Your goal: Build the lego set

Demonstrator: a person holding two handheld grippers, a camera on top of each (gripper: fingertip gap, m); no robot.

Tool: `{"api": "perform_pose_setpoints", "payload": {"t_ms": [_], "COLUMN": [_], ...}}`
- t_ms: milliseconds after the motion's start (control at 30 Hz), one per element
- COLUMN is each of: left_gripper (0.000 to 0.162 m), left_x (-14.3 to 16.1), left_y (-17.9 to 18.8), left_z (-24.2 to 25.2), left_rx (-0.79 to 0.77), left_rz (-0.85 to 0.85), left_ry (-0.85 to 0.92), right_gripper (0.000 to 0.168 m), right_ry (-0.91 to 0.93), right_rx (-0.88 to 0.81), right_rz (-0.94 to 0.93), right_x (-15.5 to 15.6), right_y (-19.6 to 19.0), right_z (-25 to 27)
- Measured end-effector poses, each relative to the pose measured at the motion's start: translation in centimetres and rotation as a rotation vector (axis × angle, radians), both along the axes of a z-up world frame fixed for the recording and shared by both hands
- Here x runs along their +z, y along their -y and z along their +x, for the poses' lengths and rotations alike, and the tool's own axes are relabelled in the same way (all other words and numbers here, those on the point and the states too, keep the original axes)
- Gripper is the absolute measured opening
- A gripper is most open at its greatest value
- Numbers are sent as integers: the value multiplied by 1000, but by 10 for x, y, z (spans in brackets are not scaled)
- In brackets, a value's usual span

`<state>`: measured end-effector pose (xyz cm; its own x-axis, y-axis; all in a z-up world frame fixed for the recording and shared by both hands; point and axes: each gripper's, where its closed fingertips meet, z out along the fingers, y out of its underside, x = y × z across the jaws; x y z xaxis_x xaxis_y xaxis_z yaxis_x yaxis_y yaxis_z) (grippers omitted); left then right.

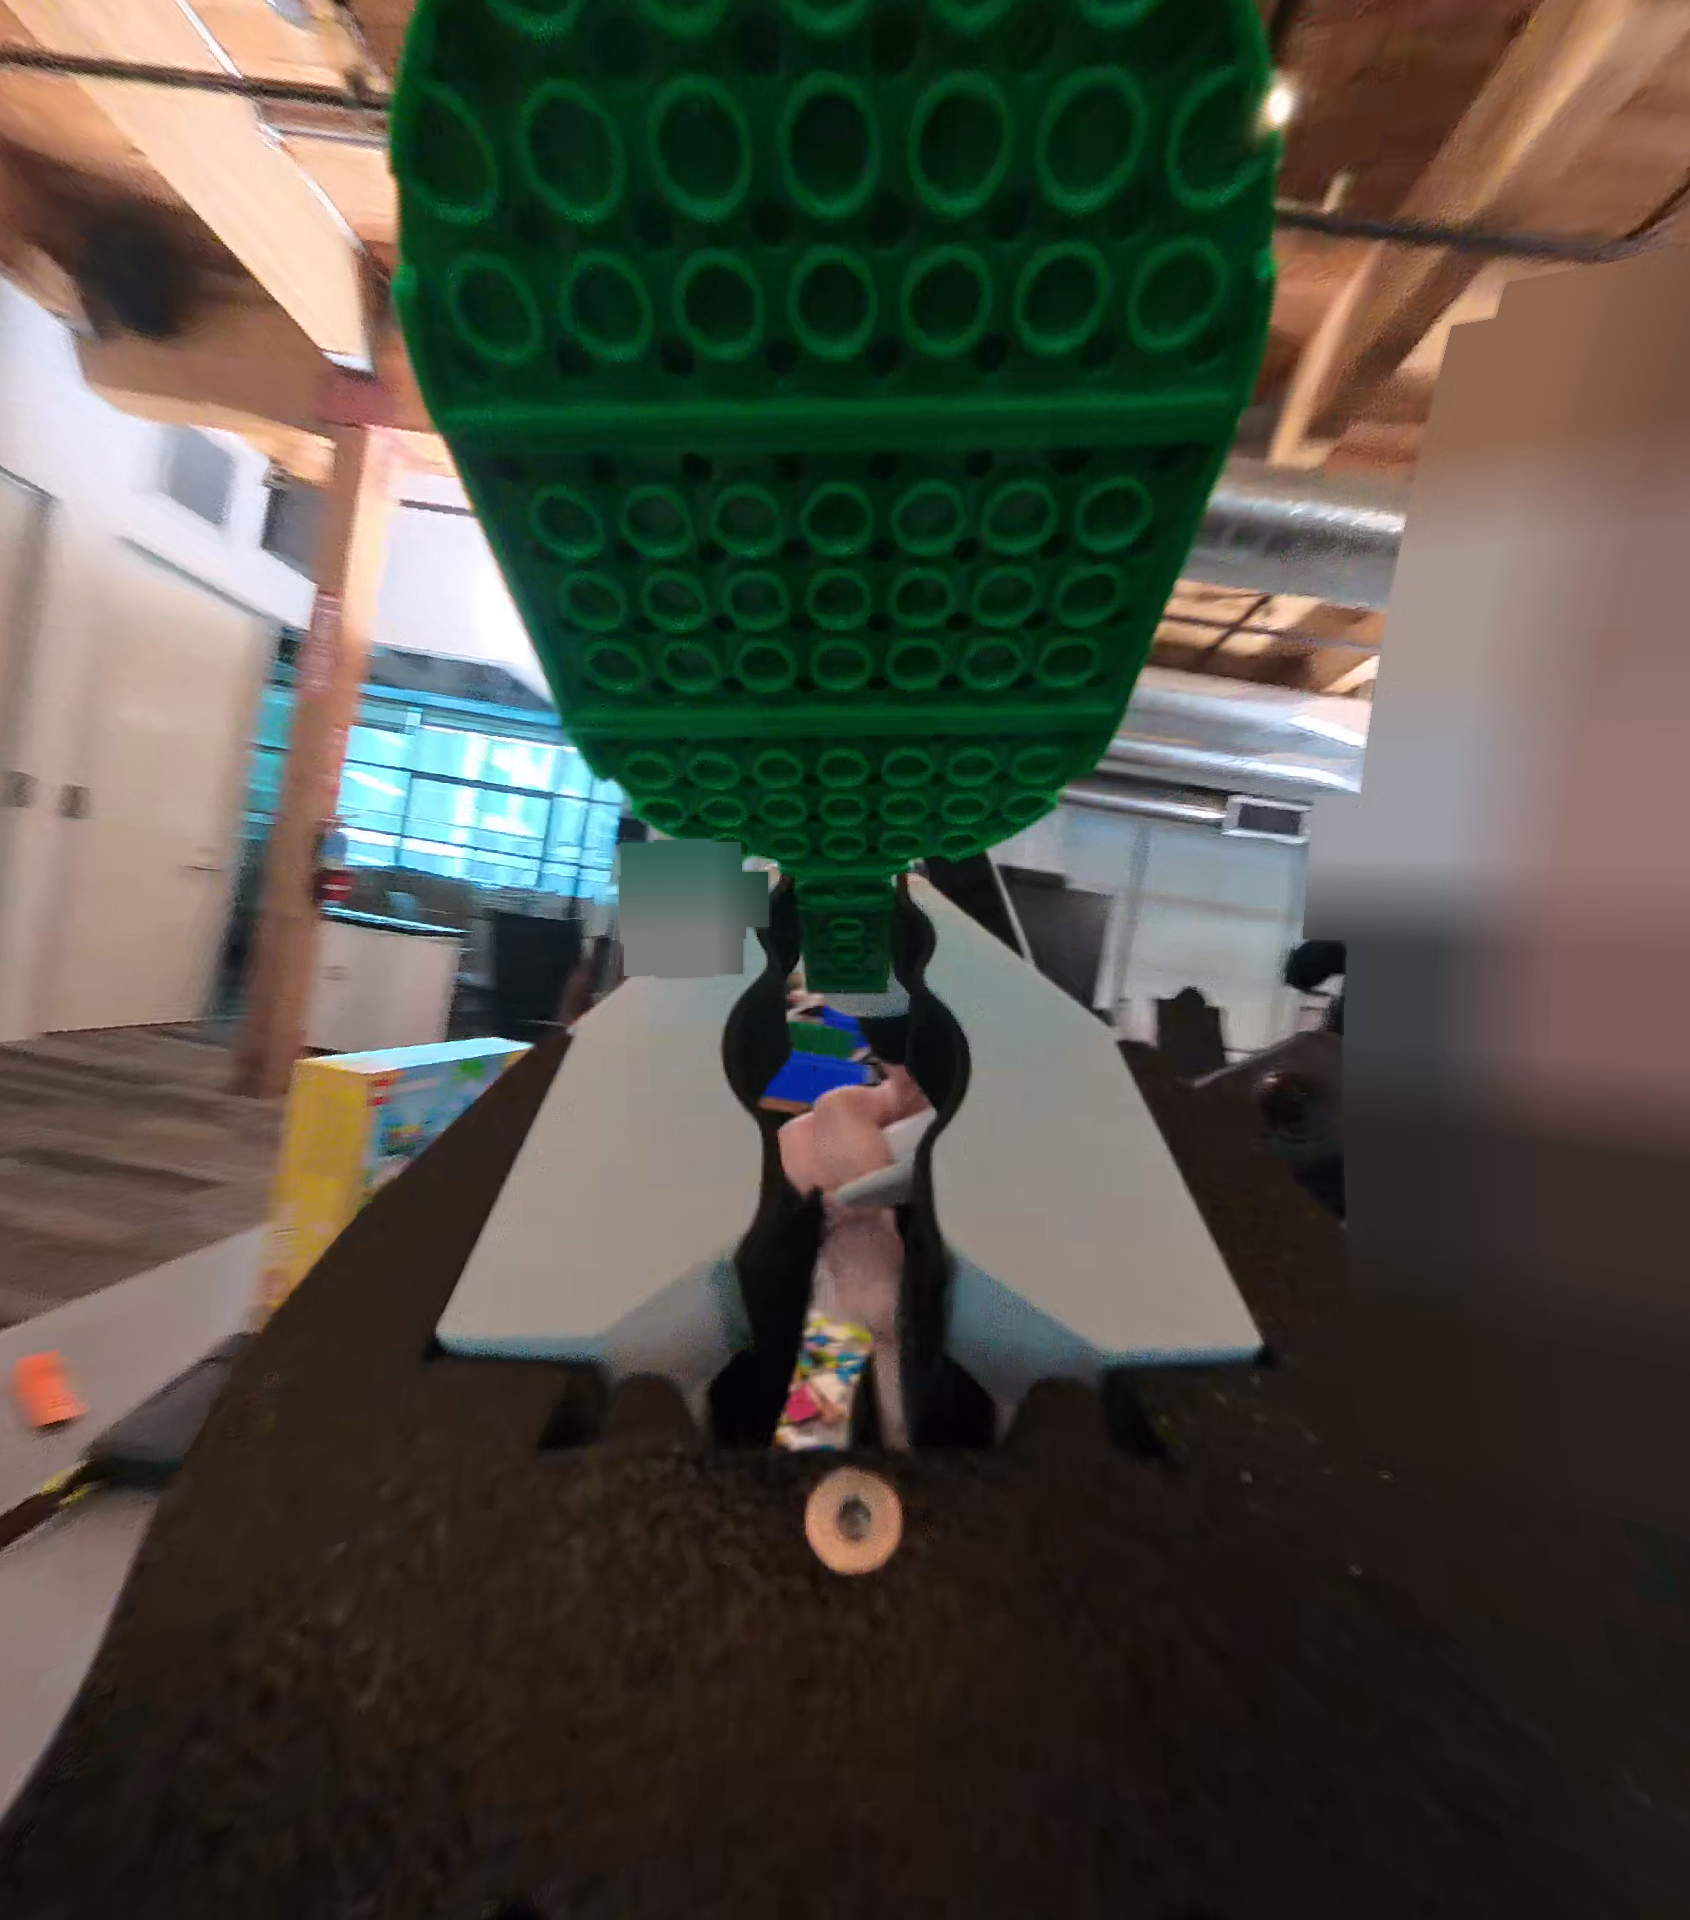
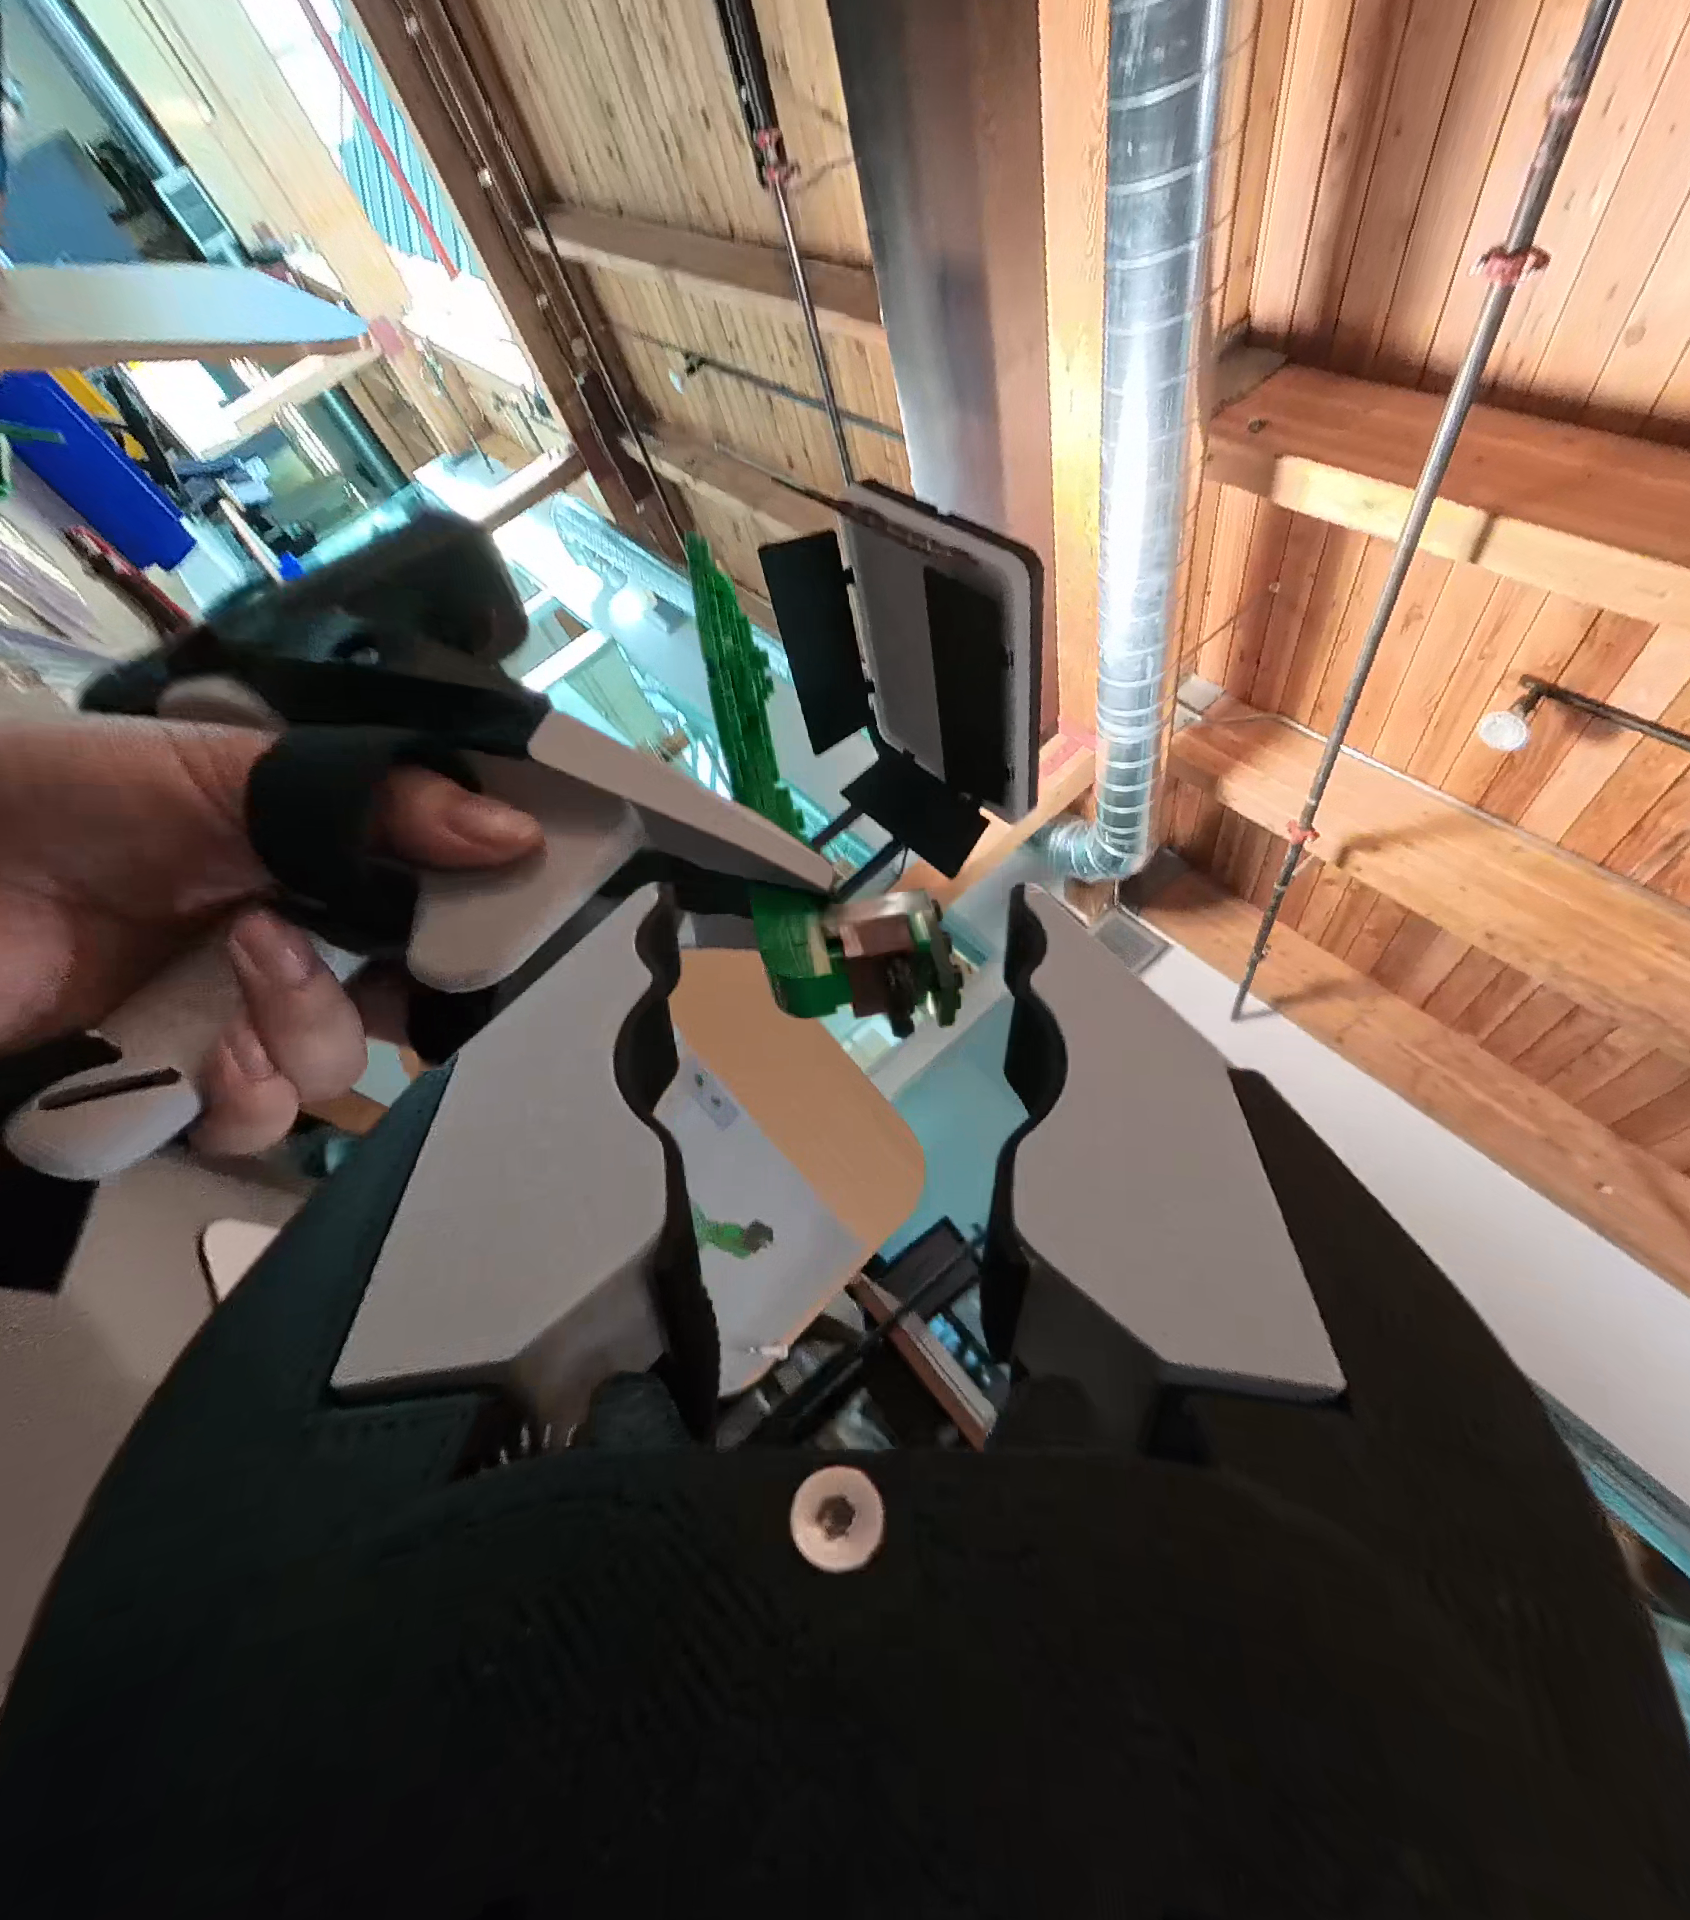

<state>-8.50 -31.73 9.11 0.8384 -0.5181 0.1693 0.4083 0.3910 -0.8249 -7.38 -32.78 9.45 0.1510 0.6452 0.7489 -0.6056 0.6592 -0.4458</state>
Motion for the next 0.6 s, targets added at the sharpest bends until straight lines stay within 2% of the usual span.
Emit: {"api": "perform_pose_setpoints", "payload": {"t_ms": [133, 233, 467, 600], "left_gripper": [14, 14, 14, 14], "left_x": [-4, -8, -12, -12], "left_y": [-2, -6, -11, -12], "left_z": [-7, -6, -6, -7], "left_rx": [150, 222, 277, 287], "left_rz": [-40, -74, -106, -108], "left_ry": [-82, -147, -192, -194], "right_gripper": [65, 60, 38, 38], "right_ry": [53, 77, 77, 76], "right_rx": [-88, -122, -184, -186], "right_rz": [-9, -20, -5, -8], "right_x": [-5, -8, -11, -11], "right_y": [-7, -11, -17, -18], "right_z": [-15, -22, -27, -28]}}
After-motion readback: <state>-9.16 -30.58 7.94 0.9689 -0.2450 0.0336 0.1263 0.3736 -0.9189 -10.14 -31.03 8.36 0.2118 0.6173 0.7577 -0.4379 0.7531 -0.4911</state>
